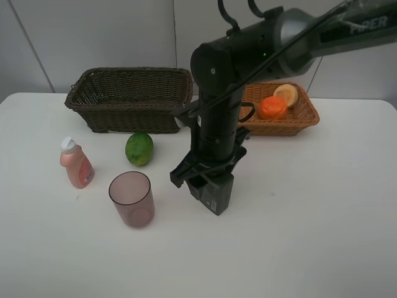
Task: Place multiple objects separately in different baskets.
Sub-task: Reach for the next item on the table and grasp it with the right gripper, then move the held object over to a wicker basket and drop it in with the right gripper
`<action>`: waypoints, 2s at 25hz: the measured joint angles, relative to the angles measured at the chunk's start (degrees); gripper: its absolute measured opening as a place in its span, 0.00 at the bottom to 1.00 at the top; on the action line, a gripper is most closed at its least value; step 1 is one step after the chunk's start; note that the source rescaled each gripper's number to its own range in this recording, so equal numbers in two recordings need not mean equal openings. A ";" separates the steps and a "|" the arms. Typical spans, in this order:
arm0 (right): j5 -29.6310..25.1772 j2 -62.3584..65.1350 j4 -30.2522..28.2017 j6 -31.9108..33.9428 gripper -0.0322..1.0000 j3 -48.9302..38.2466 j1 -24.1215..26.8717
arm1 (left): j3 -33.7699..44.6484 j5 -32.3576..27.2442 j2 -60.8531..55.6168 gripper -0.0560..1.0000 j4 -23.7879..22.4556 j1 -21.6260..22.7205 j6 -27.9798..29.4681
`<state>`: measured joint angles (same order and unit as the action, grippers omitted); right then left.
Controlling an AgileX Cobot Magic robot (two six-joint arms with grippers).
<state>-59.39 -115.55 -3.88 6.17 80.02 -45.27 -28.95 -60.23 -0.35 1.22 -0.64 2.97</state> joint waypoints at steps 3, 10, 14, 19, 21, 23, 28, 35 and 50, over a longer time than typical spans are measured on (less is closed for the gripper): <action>0.00 0.00 -0.31 0.00 0.19 0.00 0.00 | 0.00 0.00 0.00 1.00 0.00 0.00 0.00; -1.57 0.00 -1.04 0.00 0.04 0.00 0.00 | 0.00 0.00 0.00 1.00 0.00 0.00 0.00; -1.69 0.00 -1.04 0.00 0.04 0.00 0.00 | 0.00 0.00 0.00 1.00 0.00 0.00 0.00; -1.44 0.00 -1.04 0.00 0.04 0.00 0.00 | 0.00 0.00 0.00 1.00 0.00 0.00 0.00; -1.19 0.00 -1.04 0.06 0.04 0.00 0.00 | 0.00 0.00 0.00 1.00 0.00 0.00 0.00; -0.66 0.00 -1.04 0.20 0.04 0.00 0.00 | 0.00 0.00 0.00 1.00 0.00 0.00 0.00; 0.20 0.00 -0.85 0.27 0.04 0.00 0.00 | 0.00 0.00 0.00 1.00 0.00 0.00 0.00; 2.09 0.00 -0.58 1.91 0.04 0.00 0.00 | 0.00 0.00 0.00 1.00 0.00 0.00 0.00; -0.15 4.34 -1.17 1.93 0.03 -0.11 0.00 | 0.00 0.00 0.00 1.00 0.00 0.00 0.00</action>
<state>-59.55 -111.21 -5.05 8.10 79.91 -45.27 -28.95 -60.23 -0.35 1.22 -0.64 2.97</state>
